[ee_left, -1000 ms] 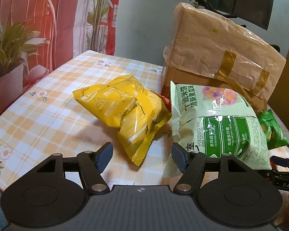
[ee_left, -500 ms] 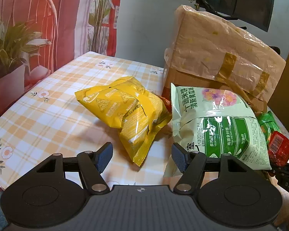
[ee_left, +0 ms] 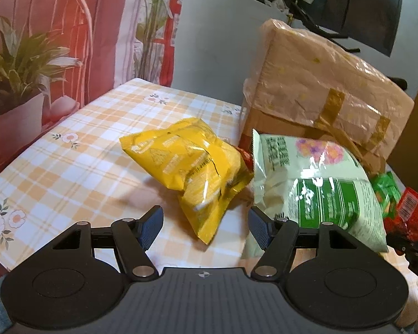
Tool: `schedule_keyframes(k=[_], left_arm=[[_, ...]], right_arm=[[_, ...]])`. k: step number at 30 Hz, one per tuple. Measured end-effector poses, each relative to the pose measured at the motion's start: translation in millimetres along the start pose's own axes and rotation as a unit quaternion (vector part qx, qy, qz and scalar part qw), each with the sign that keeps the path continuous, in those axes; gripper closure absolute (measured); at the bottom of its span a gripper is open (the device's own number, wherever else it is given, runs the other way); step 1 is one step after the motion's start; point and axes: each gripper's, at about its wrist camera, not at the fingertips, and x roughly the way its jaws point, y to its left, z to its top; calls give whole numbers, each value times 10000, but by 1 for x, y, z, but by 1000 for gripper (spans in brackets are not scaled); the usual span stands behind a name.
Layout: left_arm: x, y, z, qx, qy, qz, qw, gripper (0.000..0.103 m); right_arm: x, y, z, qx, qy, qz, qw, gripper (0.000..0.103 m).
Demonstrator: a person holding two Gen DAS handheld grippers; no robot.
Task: Organize snacks
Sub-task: 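Grasp the red packet with the right tool while the left tool grasps the yellow bag, then lift both packets and carry them toward the box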
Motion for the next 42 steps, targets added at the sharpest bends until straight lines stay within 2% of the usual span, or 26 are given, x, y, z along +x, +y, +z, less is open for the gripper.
schedule_keyframes(k=[7,12,14,18,24,28,30,31,33,36,42], left_arm=[[13,16,27,-566,-138,6,9983,32],[47,17,38,-625,46,111,9980,32],[58,18,38,-762,111,77,9970,29],[68,14,38,-755,53,116,9971,23],[83,20,42,-758,142,174,9969,21],[82,32,45,-1118,131,138,9935,22],[75,38,47,-1266,-36,-47,9919,21],[71,40,48,-1321,-118,-124,9911,20],[68,44,50,-1374,-205,-153,9902,10],[69,47,52,-1430,-309,-49,9892,8],[95,51,53,-1465,-112,146,9890,8]], right_arm=[[0,-1,7,-56,-9,-3,10000,94],[5,-1,11,-91,36,-12,10000,94],[4,-1,11,-116,41,-6,9999,94],[6,-2,12,-142,70,-5,9999,94],[7,-2,13,-133,83,15,9999,94],[6,-2,13,-161,74,30,9998,94],[5,-3,13,-160,51,26,9999,94],[4,-3,13,-150,41,26,9999,94],[4,-4,13,-127,38,23,9999,94],[5,-4,13,-124,24,38,9999,94],[7,-4,11,-141,69,45,9999,94]])
